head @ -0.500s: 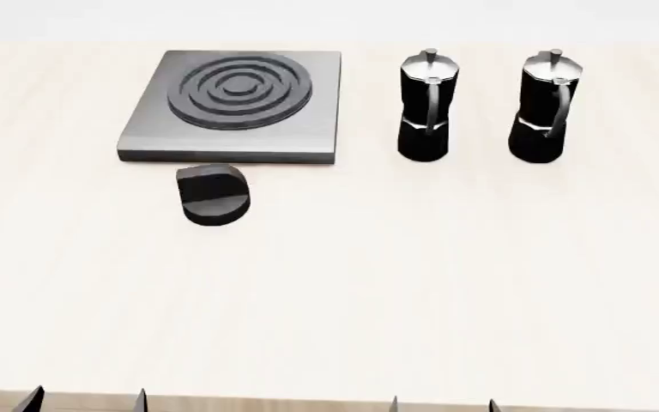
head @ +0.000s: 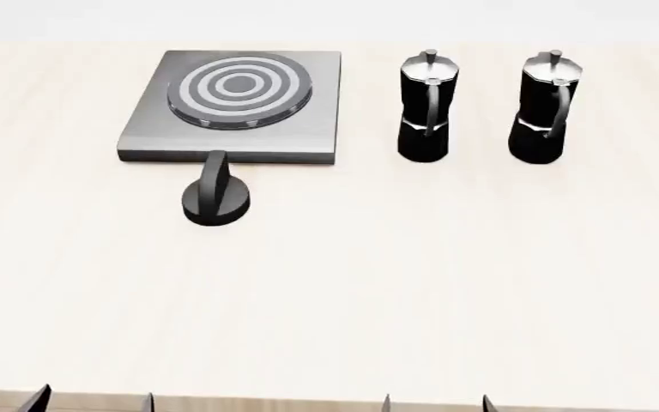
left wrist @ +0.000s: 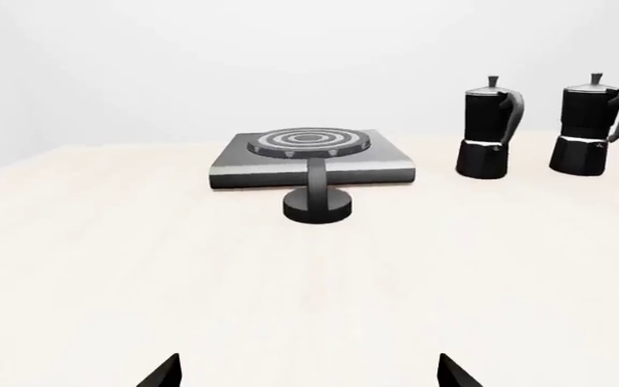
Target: Turn off the stove.
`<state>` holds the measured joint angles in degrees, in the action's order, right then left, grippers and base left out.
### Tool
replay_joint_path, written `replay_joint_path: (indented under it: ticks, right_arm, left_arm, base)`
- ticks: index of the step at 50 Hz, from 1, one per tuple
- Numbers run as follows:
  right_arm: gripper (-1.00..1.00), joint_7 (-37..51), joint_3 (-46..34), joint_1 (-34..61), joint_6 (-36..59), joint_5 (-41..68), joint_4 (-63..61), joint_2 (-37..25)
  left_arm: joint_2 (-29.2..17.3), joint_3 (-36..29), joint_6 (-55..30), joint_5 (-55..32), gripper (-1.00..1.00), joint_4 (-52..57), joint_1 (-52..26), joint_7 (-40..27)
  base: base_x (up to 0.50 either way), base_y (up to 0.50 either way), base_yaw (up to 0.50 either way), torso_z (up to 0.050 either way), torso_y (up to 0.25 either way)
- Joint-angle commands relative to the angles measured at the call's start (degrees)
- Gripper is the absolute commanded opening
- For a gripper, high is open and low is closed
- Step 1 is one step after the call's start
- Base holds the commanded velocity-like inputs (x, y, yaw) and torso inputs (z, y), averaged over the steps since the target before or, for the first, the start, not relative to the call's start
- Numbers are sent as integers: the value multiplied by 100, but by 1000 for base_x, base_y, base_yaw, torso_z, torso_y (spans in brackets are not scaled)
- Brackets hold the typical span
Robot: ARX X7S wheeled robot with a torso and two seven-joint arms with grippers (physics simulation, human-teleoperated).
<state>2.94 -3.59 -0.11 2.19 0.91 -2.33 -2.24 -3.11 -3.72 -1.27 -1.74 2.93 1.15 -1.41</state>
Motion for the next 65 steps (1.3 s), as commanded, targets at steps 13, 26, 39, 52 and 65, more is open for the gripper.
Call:
replay_joint_path:
  ticks: [13, 26, 39, 52, 65]
  right_arm:
    - [100, 164, -574, -308, 1137, -840, -2767, -172]
    - [100, 365, -736, -363, 1114, -1196, -3675, -414]
    - [100, 565, -678, -446, 707, -1016, -3663, -544]
    - [100, 650, -611, -463, 507, -633, -3462, -584]
    - [100, 746, -625, -492, 406, -500, -3472, -640]
  left_arm:
    - [-167, 216, -736, -190, 100, 2580, 203, -400]
    - [-284, 249, -1272, -547, 100, 3895, 347, -521]
    - [-387, 200, -1022, -661, 100, 4054, 505, -596]
    - [-460, 118, -940, -735, 100, 3943, 522, -680]
    - [-522, 85, -890, -766, 100, 3836, 490, -791]
  base:
    - [0, 0, 0, 0, 0]
    - [0, 0, 0, 0, 0]
    - [0, 0, 0, 0, 0]
    - [0, 0, 0, 0, 0]
    - [38, 0, 0, 0, 0]
